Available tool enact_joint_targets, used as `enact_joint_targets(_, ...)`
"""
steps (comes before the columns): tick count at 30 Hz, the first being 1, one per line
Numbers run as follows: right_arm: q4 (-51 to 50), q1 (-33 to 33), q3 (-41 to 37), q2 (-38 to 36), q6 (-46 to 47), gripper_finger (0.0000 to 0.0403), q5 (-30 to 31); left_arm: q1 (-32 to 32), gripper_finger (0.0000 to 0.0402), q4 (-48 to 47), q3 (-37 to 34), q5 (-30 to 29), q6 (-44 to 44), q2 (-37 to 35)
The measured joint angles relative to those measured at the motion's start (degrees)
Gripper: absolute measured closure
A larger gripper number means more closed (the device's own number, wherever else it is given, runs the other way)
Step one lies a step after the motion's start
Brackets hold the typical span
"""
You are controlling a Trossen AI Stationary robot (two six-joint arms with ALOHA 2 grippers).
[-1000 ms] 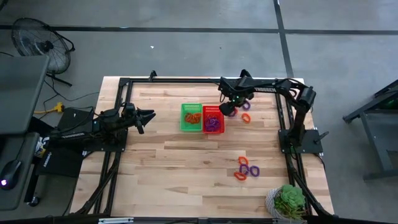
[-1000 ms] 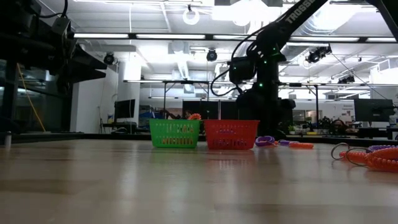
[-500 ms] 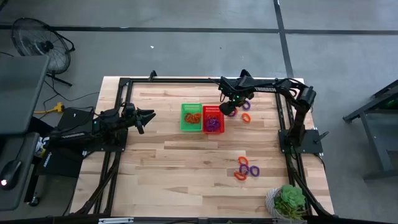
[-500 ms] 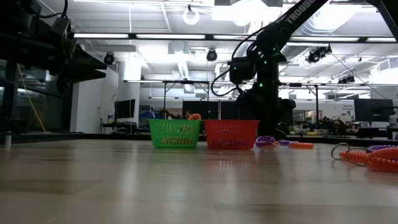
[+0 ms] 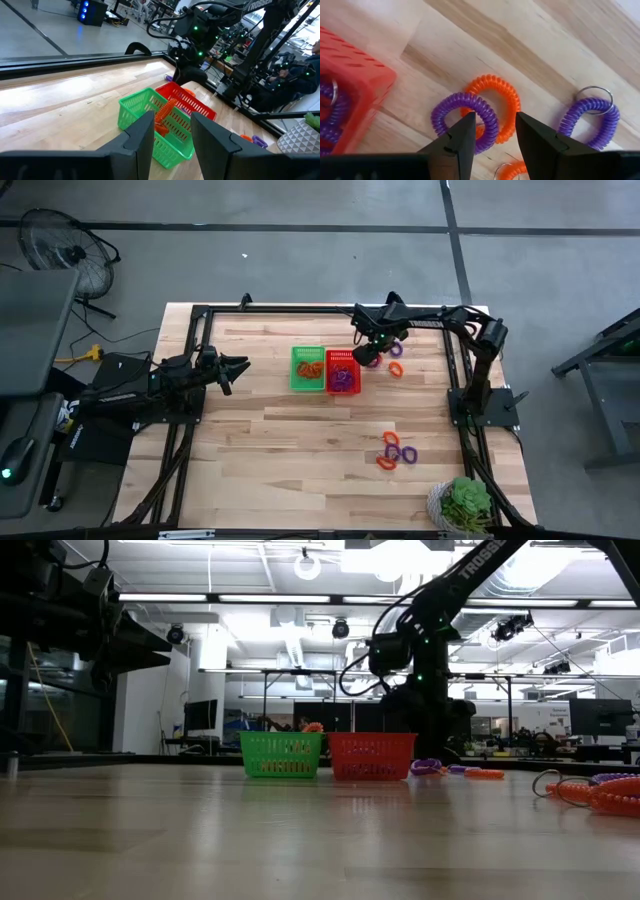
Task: Sort spring keychains
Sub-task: Put the purple spring keychain into the orange bin
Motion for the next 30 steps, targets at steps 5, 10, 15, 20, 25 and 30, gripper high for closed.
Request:
enact_joint_targets(5, 0.66, -0.73, -1.28, 0.0, 0.24, 0.0269, -0.5, 0.01, 0.0275, 0.0, 0.0, 0.0, 0.01, 0.0)
enact_joint_targets(10, 1.47, -1.03, -4.21, 0.02, 0.55, 0.0269, -1.69, -0.01, 0.0275, 0.0, 0.0, 0.0, -0.01, -0.02)
enact_joint_targets(15, 2.69, -1.03, -5.27, 0.02, 0.55, 0.0269, -1.92, 0.0, 0.0275, 0.0, 0.0, 0.0, -0.01, -0.02)
enact_joint_targets(20, 3.34, -1.01, -5.2, -0.1, 1.58, 0.0269, -2.48, -0.01, 0.0275, 0.0, 0.0, 0.0, 0.01, -0.02)
enact_joint_targets(25, 3.3, -1.01, -5.2, -0.22, 2.59, 0.0269, -2.7, 0.0, 0.0275, 0.0, 0.0, 0.01, 0.0, -0.02)
enact_joint_targets(30, 3.19, -1.02, -5.2, -0.22, 3.25, 0.0269, -4.42, 0.01, 0.0275, 0.0, 0.02, 0.0, 0.01, 0.0)
